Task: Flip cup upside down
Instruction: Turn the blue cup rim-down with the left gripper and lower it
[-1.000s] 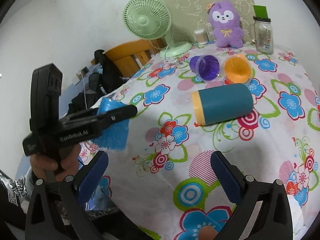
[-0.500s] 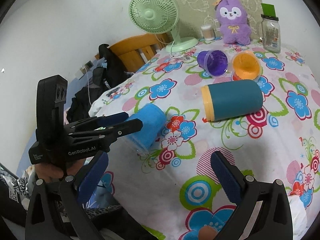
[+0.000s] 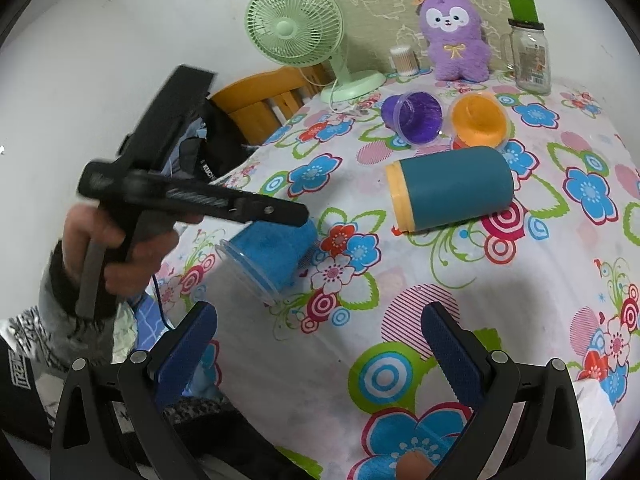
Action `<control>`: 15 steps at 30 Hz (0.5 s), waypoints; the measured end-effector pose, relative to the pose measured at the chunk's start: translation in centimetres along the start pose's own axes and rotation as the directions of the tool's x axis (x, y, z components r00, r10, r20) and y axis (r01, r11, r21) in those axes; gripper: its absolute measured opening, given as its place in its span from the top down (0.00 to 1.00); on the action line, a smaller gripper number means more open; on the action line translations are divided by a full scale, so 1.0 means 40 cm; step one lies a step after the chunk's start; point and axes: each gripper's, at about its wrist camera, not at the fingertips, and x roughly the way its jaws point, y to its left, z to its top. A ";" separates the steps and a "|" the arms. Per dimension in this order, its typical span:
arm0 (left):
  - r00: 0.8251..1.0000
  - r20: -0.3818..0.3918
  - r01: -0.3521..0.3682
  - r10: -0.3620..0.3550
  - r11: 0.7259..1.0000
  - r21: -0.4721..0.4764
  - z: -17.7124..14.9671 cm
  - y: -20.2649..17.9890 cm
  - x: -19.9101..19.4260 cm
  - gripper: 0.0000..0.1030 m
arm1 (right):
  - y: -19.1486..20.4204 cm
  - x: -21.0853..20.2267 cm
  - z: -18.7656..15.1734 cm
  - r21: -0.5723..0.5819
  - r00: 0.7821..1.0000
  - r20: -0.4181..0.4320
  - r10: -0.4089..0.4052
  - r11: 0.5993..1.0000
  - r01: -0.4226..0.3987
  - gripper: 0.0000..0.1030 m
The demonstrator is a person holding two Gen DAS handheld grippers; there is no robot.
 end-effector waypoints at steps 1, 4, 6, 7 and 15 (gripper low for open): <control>1.000 -0.016 -0.004 0.004 1.000 0.000 0.002 0.000 0.011 0.47 | 0.003 0.001 0.001 -0.008 1.000 -0.002 -0.007 1.000 0.007 0.00; 1.000 -0.015 -0.006 0.006 1.000 0.008 0.003 -0.008 0.019 0.47 | 0.010 0.001 0.004 -0.025 1.000 0.001 -0.010 1.000 0.010 0.00; 1.000 -0.008 0.018 -0.018 1.000 0.001 0.001 -0.010 0.011 0.48 | 0.014 -0.001 0.006 -0.033 1.000 0.006 -0.009 0.999 0.009 0.00; 1.000 0.008 0.021 -0.021 1.000 -0.002 0.000 -0.011 0.001 0.48 | 0.014 -0.002 0.007 -0.036 1.000 0.008 -0.010 0.999 0.010 0.00; 0.881 0.472 -0.008 0.015 1.000 -0.017 -0.086 -0.048 -0.161 0.47 | 0.025 0.001 0.008 -0.051 1.000 0.019 -0.008 0.999 0.009 0.00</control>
